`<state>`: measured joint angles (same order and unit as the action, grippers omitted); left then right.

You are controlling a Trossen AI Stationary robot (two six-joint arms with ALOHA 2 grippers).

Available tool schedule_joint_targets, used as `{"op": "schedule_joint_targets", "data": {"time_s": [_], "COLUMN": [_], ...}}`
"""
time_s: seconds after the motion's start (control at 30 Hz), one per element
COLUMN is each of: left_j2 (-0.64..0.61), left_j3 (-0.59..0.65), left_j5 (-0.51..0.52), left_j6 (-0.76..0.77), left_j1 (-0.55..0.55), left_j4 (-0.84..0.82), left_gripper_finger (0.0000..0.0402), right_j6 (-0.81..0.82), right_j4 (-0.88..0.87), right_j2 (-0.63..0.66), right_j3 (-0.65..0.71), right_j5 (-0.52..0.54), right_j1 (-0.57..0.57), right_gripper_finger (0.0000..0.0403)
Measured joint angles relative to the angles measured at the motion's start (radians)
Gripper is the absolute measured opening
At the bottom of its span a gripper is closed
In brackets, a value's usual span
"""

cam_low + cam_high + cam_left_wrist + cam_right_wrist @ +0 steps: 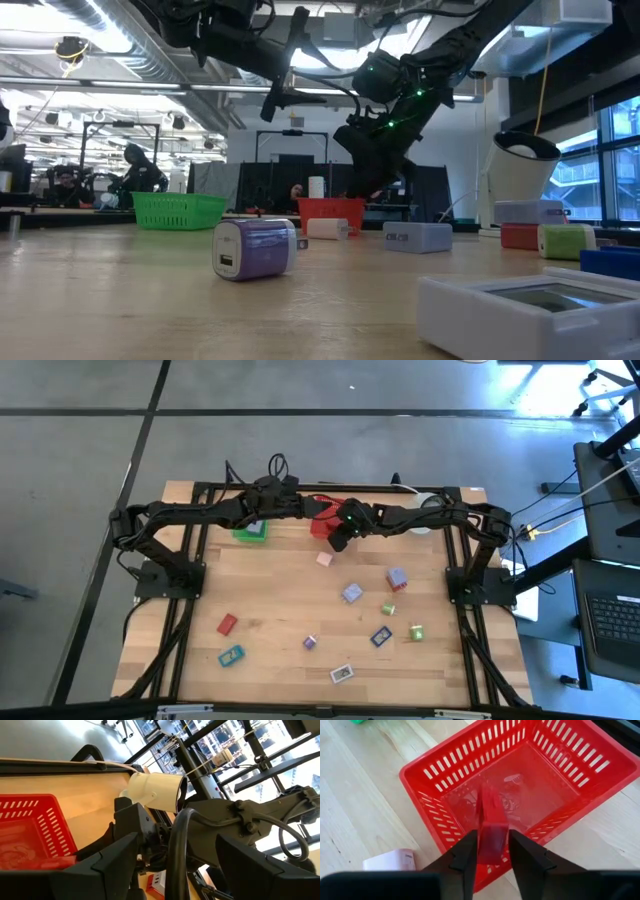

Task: Pick & Place Office items
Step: Put the top red digital timer into the red bin, then put the top red charger adapter into the green bin

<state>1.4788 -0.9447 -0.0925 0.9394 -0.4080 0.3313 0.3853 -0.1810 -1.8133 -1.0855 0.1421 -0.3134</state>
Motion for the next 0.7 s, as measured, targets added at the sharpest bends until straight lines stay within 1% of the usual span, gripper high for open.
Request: {"op": "schedule_joint_targets", "data": {"time_s": [0.23,0.37,0.43,0.53,0.7], "left_j2": [0.0,0.0,0.0,0.0,-0.014], "left_j3": [0.0,-0.001,-0.001,-0.001,0.0], "left_j5": [0.0,-0.005,-0.012,-0.039,-0.08], "left_j6": [-0.011,-0.035,-0.039,-0.036,-0.029], "left_j1": [0.0,-0.009,-0.025,-0.051,-0.08], "left_j4": [-0.001,-0.05,-0.087,-0.126,-0.124], "left_gripper_finger": [0.0262,0.0262,0.0262,0.0262,0.0262], "right_j6": [-0.001,-0.004,-0.004,-0.013,-0.055], "right_j4": [0.0,-0.004,-0.01,-0.068,-0.266], "right_j2": [0.002,0.027,0.048,0.081,0.113], "right_j3": [0.0,0.0,0.0,0.0,0.0], "right_j5": [-0.005,-0.064,-0.08,-0.072,-0.018], "right_j1": [0.0,-0.001,0.0,-0.001,-0.012], "right_gripper_finger": [0.0184,0.0214,0.0223,0.023,0.0231]}}
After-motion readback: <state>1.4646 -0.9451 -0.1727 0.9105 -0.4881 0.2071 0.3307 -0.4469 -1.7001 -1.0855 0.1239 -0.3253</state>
